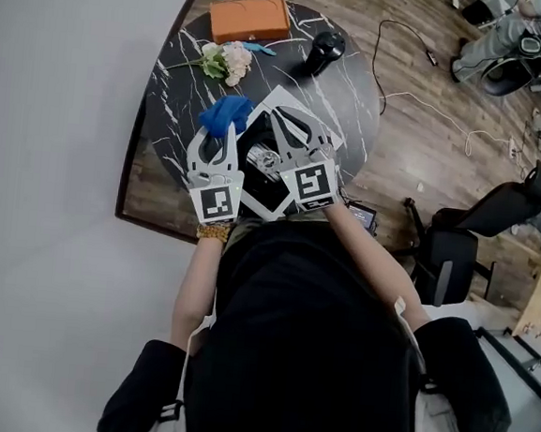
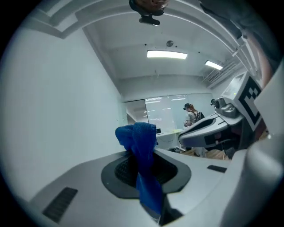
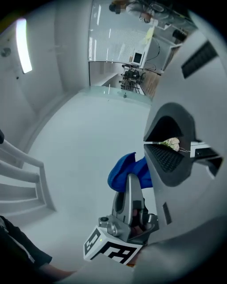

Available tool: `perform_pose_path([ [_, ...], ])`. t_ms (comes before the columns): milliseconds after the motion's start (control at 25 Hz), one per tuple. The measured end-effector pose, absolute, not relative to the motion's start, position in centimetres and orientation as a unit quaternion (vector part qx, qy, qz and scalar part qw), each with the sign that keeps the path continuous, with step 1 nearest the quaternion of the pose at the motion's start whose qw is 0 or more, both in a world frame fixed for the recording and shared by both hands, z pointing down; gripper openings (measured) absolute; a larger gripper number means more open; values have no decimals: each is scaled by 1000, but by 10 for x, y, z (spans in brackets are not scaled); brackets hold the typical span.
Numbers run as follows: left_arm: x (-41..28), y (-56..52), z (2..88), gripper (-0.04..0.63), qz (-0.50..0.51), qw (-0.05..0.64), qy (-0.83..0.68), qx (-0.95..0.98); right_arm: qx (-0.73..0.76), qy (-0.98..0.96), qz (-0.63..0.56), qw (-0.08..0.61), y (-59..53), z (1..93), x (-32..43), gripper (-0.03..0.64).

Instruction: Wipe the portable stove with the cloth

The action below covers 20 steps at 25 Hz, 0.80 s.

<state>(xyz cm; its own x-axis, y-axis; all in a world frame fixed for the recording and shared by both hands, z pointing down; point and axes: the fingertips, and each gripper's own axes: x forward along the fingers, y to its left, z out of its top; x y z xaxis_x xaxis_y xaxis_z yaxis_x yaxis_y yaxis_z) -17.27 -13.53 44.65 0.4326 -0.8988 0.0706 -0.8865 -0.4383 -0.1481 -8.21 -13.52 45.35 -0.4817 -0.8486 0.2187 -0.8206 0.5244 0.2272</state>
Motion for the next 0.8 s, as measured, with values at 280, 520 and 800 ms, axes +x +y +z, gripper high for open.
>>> perform_pose_path([
  [280, -182, -131, 445, 63, -72, 41, 534, -841, 465, -867, -45, 174, -121, 465, -98, 14],
  [520, -180, -119, 461, 63, -94, 24, 526, -845, 460, -867, -40, 188, -116, 466, -101, 12],
  [800, -165, -115, 483, 63, -109, 9, 509, -854, 459, -869, -32, 184, -122, 471, -98, 11],
])
